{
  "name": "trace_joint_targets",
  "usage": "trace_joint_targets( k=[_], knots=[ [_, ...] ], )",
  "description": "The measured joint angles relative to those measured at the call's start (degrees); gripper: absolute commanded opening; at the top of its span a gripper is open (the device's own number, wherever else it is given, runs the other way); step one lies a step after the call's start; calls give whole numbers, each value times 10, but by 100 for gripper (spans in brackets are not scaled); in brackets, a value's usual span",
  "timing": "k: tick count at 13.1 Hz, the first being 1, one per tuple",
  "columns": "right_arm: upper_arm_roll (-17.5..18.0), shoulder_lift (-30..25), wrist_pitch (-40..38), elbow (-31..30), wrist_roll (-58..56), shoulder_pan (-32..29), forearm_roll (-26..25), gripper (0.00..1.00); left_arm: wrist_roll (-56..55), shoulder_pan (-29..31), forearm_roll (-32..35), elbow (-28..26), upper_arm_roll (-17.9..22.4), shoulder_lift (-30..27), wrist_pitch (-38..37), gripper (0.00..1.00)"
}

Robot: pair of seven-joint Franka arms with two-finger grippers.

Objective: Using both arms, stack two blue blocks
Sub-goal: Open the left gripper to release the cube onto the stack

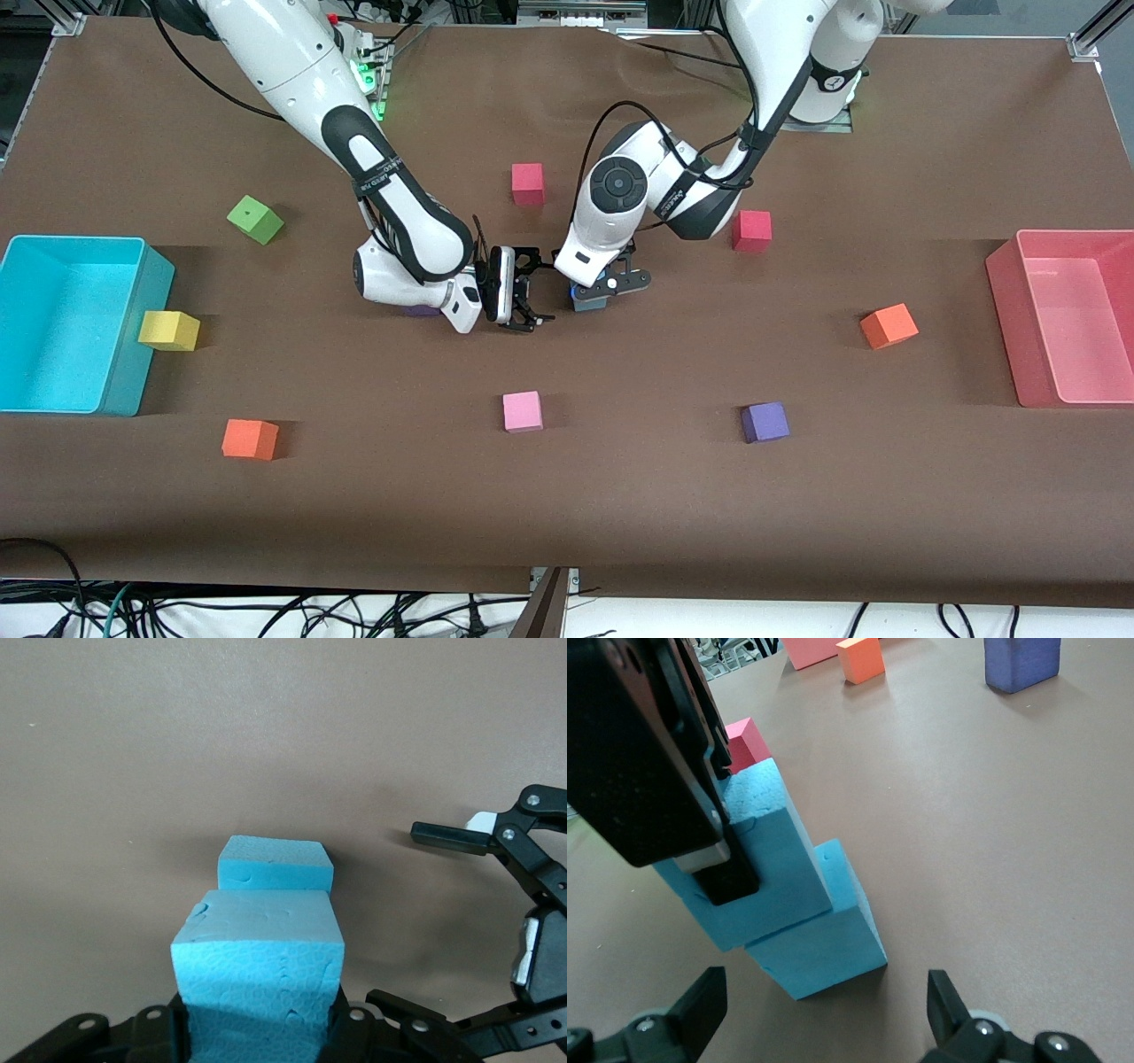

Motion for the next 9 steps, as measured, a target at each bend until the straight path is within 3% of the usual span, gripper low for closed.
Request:
trace_joint_targets(
  k=[2, 3, 4, 5, 9],
  knots=[
    [0, 0, 0, 0, 0, 0, 0, 100, -1, 0, 0, 0, 0, 0, 0, 14],
    [0, 0, 0, 0, 0, 0, 0, 100, -1, 0, 0, 1, 0, 0, 0, 43],
    [0, 0, 0, 0, 0, 0, 0, 100, -2, 0, 0, 1, 1, 0, 0, 87],
    [0, 0, 0, 0, 0, 0, 0, 100, -2, 0, 0, 1, 1, 0, 0, 100],
    [0, 0, -5, 0, 0, -1, 0, 100, -3, 0, 0, 1, 2, 1, 16, 100]
  ],
)
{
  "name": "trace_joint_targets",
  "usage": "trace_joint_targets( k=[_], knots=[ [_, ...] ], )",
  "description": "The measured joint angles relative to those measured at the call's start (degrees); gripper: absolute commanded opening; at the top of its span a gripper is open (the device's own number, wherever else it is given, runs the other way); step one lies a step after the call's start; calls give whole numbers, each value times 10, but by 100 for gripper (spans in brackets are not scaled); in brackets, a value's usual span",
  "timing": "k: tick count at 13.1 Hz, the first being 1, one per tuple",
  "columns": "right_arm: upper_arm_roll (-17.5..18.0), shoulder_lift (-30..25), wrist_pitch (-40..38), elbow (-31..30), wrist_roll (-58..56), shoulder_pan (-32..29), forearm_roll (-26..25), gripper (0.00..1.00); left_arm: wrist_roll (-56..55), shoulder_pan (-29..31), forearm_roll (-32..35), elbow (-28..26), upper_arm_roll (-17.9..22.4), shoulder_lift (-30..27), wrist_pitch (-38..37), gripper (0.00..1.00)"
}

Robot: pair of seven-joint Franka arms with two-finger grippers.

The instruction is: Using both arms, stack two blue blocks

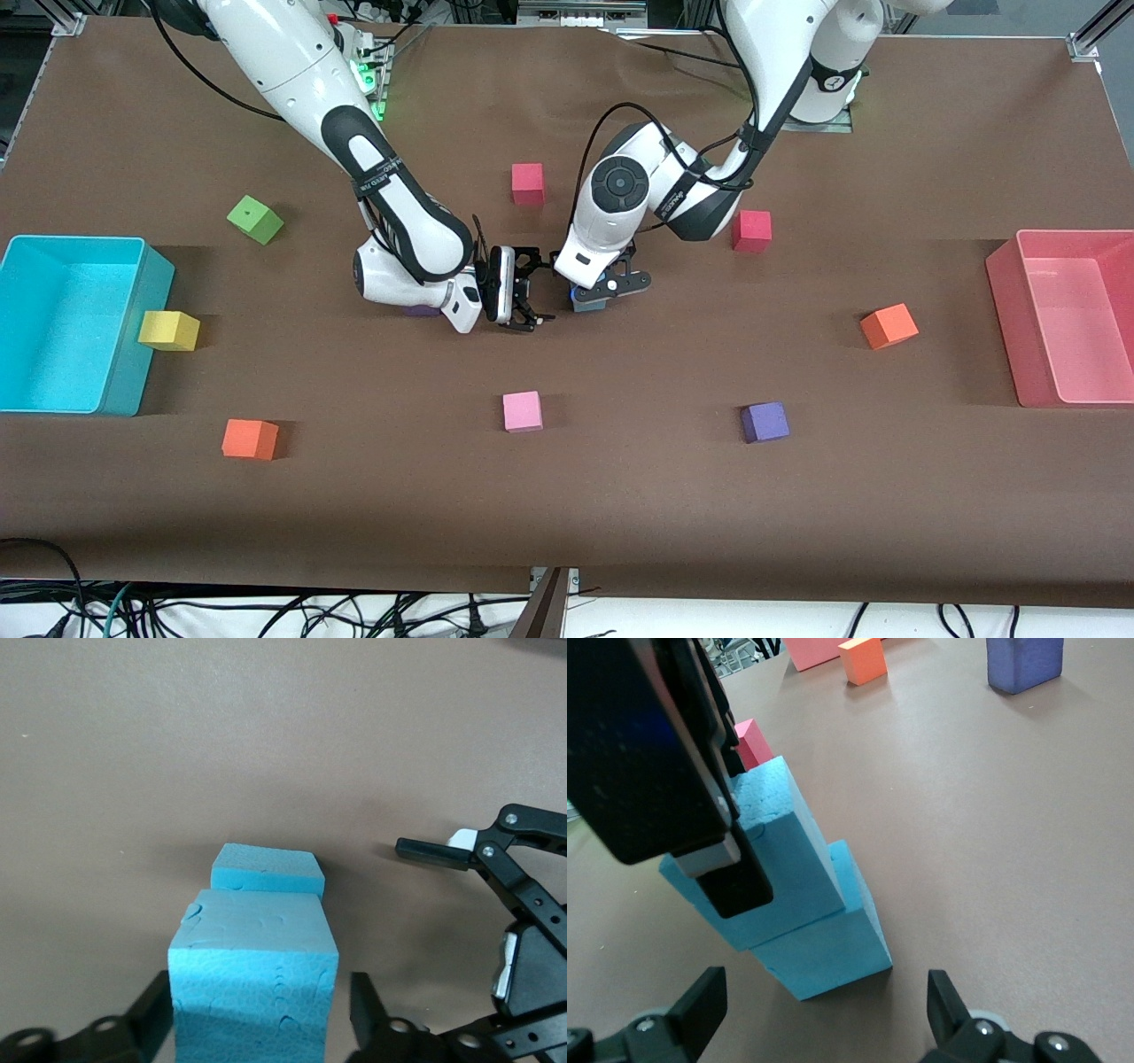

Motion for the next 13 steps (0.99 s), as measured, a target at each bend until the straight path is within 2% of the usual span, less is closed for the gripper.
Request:
trace_joint_targets(
  k=[6, 8, 10, 11, 13],
  knots=[
    [-1, 0, -29, -4, -18, -19, 0, 100, 0, 5, 0, 13, 12, -17, 1, 100],
    [-5, -2, -33, -4, -18, -20, 0, 100, 7, 30, 0, 15, 17, -46, -33, 100],
    [-26, -10, -71, -3, -13, -21, -10, 100, 63, 62, 0, 15, 19, -81, -88, 100],
    [-45, -19, -101, -1, 10, -22, -45, 100, 99, 82, 0, 14, 21, -98, -110, 100],
    [-95, -57, -197, 14, 124, -25, -166, 100, 170, 139, 0, 8, 23, -130, -143, 100]
  ],
)
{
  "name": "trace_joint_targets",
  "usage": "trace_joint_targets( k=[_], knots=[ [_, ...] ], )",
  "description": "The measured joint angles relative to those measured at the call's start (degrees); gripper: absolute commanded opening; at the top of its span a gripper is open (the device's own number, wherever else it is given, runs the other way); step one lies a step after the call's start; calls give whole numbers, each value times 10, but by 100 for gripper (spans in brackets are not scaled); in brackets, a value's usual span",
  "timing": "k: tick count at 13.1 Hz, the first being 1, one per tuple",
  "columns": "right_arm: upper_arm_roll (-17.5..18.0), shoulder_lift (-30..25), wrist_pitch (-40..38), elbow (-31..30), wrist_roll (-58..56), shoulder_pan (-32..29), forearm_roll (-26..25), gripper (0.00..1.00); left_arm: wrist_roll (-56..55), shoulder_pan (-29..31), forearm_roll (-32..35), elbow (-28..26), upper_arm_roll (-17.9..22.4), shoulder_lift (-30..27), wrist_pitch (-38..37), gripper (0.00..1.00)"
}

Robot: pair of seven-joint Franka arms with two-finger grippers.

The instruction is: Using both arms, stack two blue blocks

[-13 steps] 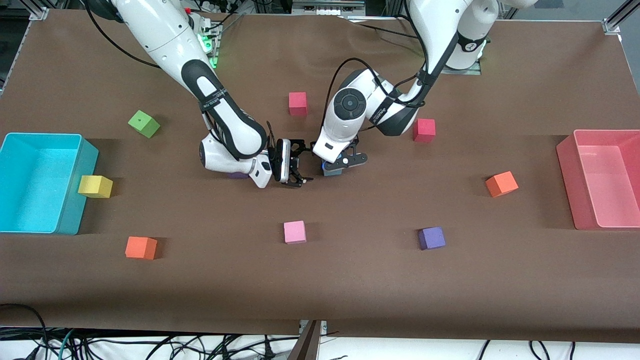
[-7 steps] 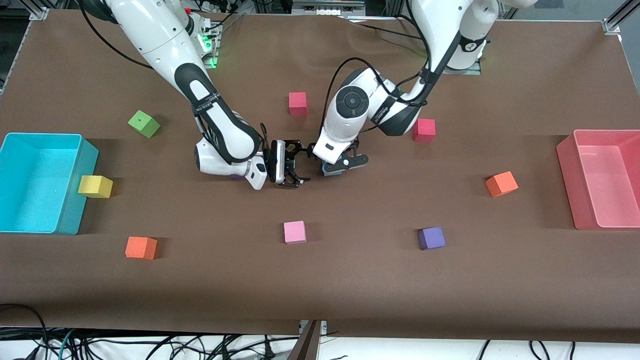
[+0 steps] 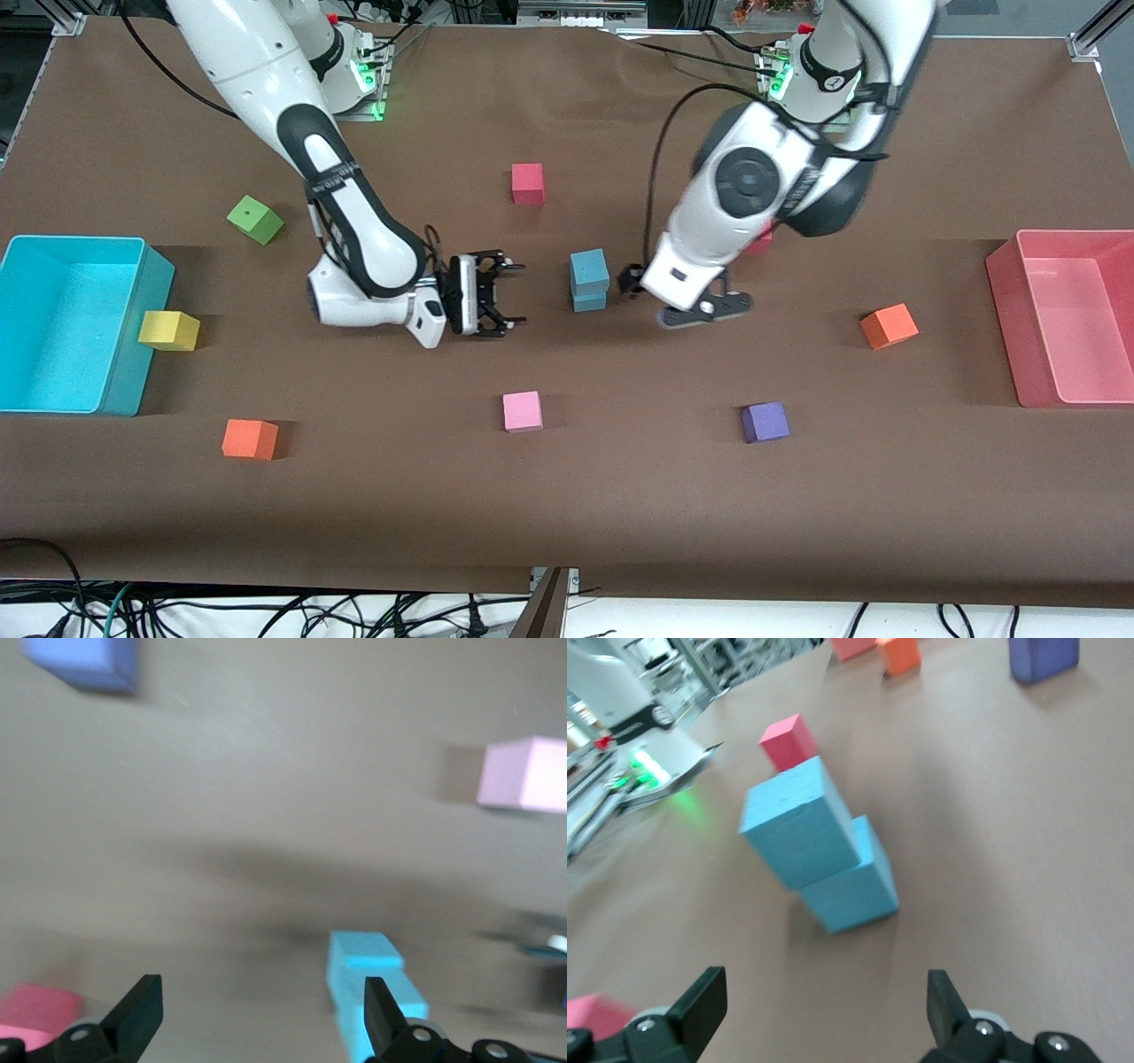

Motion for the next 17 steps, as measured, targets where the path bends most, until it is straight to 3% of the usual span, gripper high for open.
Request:
trace_joint_targets(
  k=[4, 7, 12, 14, 17],
  knots=[
    [-115, -82, -272, 101, 259, -4, -222, 100, 145, 108, 1, -5, 1, -79, -118, 100],
    [-153, -89, -384, 190, 453, -7, -323, 100, 232, 155, 26, -12, 3, -132, -172, 100],
    [-153, -82, -394, 233, 802, 10, -466, 100, 338, 181, 71, -17, 28, -178, -195, 100],
    [-151, -82, -354, 241, 922, 16, -502, 100, 355, 188, 74, -29, 28, -200, -198, 100],
    [-136, -82, -277, 248, 1040, 19, -607, 100, 361, 197, 74, -55, 29, -217, -184, 100]
  ],
)
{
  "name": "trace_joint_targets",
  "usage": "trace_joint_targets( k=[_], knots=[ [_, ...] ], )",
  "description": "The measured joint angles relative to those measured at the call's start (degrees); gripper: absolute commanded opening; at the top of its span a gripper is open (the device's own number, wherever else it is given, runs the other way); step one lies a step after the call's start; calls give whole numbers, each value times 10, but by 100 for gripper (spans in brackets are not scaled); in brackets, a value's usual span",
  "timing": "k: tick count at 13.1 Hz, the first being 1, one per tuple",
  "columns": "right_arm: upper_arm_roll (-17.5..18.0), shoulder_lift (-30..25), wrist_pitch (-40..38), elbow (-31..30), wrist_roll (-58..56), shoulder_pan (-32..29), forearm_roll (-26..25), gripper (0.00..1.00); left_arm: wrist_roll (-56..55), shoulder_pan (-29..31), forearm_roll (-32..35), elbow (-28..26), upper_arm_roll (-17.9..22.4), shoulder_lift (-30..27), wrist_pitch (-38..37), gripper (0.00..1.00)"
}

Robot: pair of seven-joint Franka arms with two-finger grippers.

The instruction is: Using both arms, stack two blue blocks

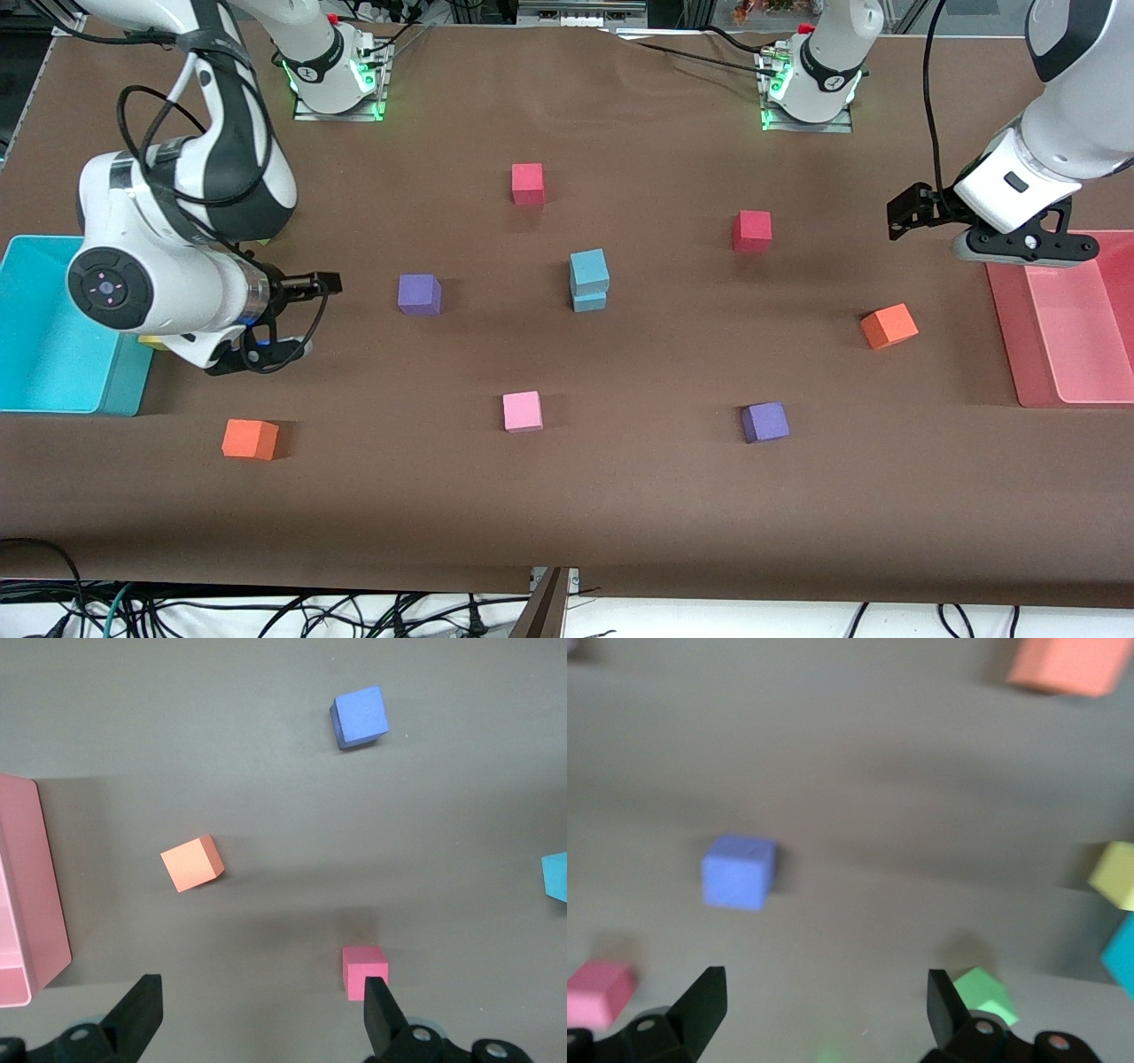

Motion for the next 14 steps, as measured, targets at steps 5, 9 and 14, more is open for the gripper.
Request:
trace_joint_targets(
  k=[5, 9, 14],
  knots=[
    [37, -79, 125, -88, 20, -124, -32, 100, 4, 11, 0, -35, 0, -13, 31, 100],
    [64, -225, 82, -174, 16, -196, -32, 100, 4, 10, 0, -36, -1, -20, 30, 100],
    [74, -281, 39, -168, 16, -214, -32, 100, 2, 9, 0, -32, -1, -20, 21, 100]
  ],
)
